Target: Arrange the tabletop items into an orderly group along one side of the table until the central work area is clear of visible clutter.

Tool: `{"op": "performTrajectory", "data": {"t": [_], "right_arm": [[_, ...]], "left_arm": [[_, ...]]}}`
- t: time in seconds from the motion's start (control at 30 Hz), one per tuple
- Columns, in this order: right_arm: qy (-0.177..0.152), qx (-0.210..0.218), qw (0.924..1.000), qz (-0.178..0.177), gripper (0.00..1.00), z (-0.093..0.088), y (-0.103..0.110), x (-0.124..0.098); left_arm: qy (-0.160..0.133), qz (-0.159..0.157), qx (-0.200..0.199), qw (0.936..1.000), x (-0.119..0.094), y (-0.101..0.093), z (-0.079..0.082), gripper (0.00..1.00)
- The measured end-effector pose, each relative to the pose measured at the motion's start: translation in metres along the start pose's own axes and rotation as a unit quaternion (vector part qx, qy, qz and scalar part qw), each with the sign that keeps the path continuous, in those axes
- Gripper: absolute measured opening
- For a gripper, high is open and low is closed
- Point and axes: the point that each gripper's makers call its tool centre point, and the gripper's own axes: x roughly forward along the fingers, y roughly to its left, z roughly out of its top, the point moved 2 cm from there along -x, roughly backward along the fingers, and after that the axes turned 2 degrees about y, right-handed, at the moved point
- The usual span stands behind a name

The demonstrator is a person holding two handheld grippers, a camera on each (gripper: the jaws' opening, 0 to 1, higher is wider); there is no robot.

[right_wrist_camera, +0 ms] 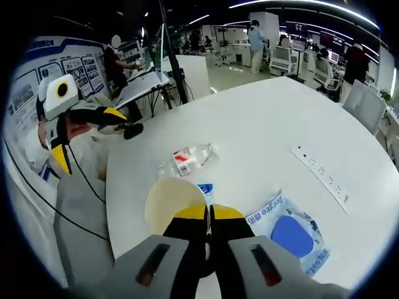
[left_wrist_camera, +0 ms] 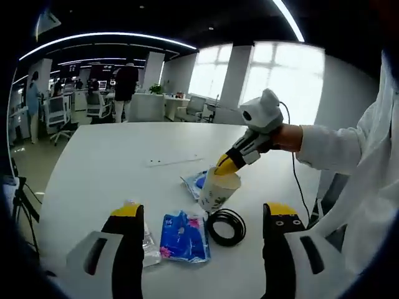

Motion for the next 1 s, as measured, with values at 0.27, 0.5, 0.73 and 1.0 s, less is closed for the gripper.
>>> {"op": "performTrajectory", "data": {"t": [0.27, 0.5, 0.73, 1.0], "right_arm": [[-0.009, 0.013, 0.9996, -0.022, 0.0, 0.016, -0.031, 0.009], [-0.009, 0.033, 0.9989, -0.033, 0.0, 0.023, -0.054, 0.027], [0.005, 0.036, 0.9987, -0.035, 0.0, 0.022, -0.067, 0.048], [0.028, 0.043, 0.9979, -0.04, 0.0, 0.011, -0.083, 0.067]], "left_arm": [[0.003, 0.012, -0.015, 0.9998, -0.011, 0.013, -0.015, 0.81], [0.007, 0.024, -0.034, 0.9991, -0.018, 0.025, -0.029, 0.81], [0.013, 0.039, -0.046, 0.9981, -0.021, 0.039, -0.04, 0.8], [0.016, 0.045, -0.058, 0.9971, -0.019, 0.046, -0.049, 0.79]]}}
